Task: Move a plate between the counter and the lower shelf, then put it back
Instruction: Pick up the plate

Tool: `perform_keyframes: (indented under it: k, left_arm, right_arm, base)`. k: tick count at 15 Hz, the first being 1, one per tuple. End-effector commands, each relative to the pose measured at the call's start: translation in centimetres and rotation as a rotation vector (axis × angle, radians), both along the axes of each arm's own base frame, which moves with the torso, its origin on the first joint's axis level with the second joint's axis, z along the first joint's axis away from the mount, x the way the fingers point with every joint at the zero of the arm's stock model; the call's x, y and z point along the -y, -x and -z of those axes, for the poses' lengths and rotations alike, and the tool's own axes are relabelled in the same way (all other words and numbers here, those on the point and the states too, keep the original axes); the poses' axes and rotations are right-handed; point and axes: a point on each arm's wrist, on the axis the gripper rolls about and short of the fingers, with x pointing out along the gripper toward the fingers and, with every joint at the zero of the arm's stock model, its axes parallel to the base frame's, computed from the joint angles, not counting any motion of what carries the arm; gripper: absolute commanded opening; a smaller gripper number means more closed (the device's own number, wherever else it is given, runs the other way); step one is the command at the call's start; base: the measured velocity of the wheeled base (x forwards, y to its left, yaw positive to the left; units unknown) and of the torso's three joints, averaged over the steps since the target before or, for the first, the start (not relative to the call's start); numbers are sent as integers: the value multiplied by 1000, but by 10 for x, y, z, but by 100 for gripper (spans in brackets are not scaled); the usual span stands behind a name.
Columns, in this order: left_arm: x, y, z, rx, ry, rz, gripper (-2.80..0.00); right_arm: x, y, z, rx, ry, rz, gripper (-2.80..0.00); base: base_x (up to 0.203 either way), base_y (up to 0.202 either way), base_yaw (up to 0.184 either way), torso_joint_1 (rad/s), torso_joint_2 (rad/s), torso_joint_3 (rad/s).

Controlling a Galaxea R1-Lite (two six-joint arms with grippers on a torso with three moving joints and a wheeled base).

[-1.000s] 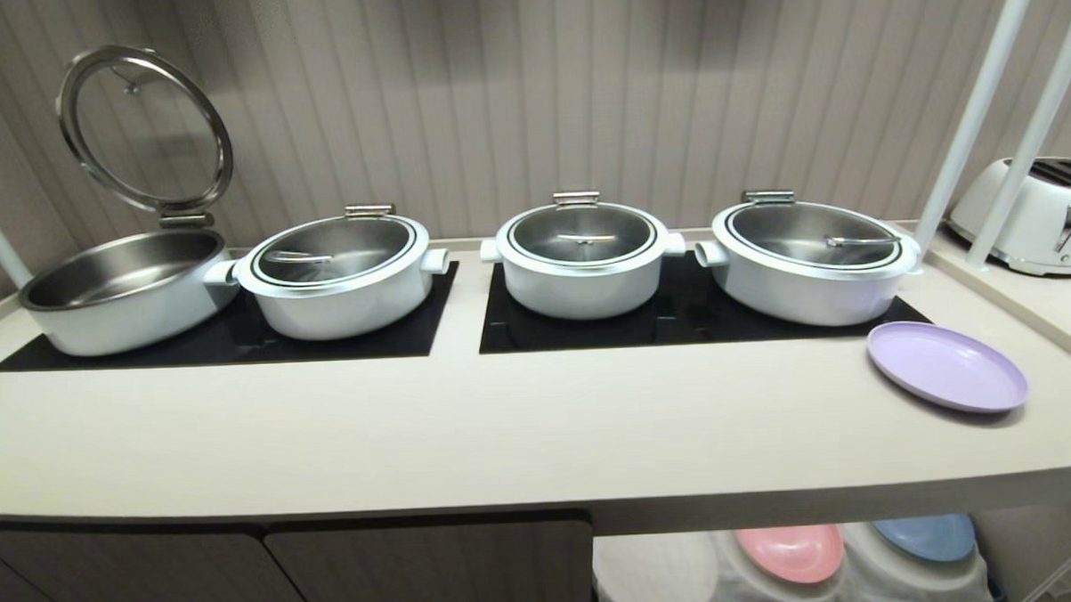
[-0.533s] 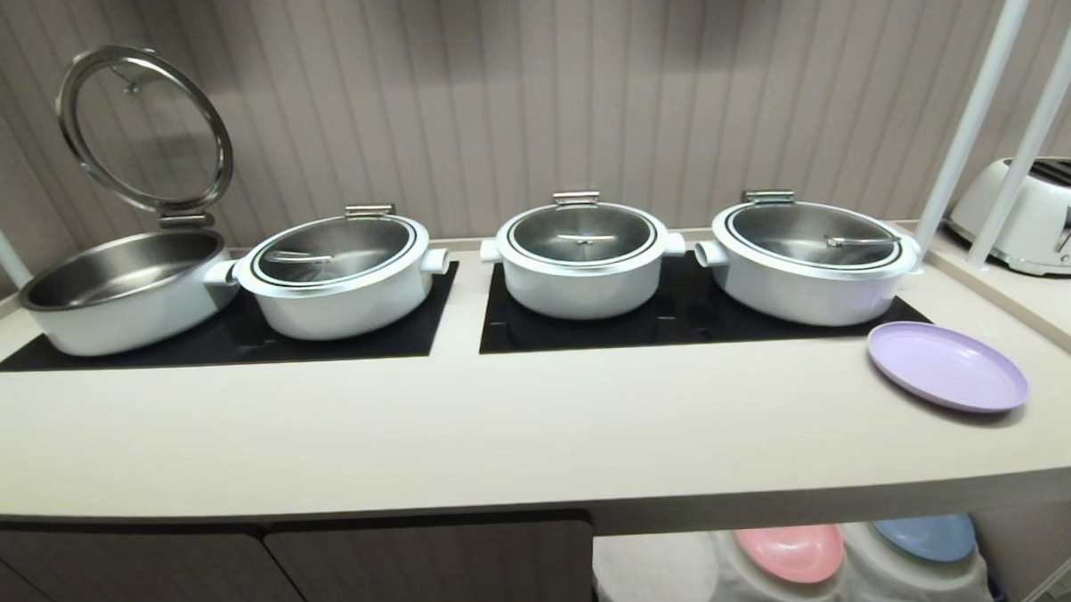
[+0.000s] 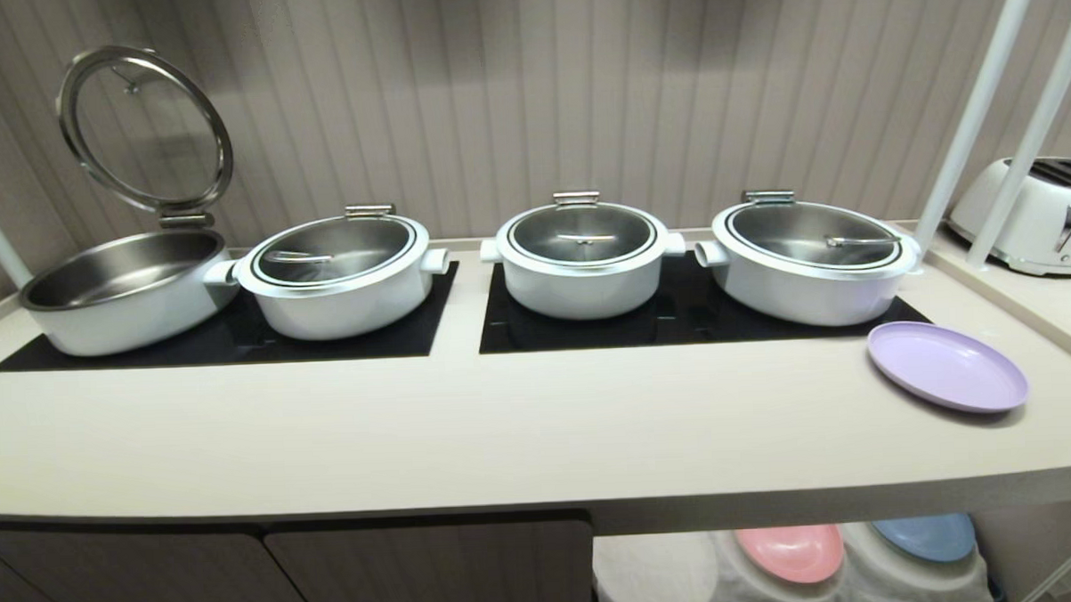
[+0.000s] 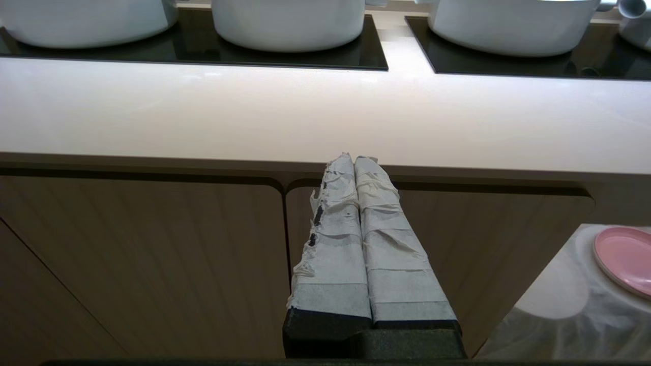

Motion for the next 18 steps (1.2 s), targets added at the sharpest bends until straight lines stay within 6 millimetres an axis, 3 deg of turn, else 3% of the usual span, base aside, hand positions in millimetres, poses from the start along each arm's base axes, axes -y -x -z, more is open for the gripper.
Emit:
perform_keyframes:
  k: [1, 18]
  left_arm:
    - [0, 0, 0, -1, 1, -2, -280]
    - [0, 0, 0, -1, -1, 0, -280]
  right_arm:
    - [0, 0, 0, -1, 1, -1, -280]
    - [0, 0, 0, -1, 1, -1, -280]
  base:
    - [0, 0, 0, 0, 0, 0]
    - [0, 0, 0, 0, 0, 0]
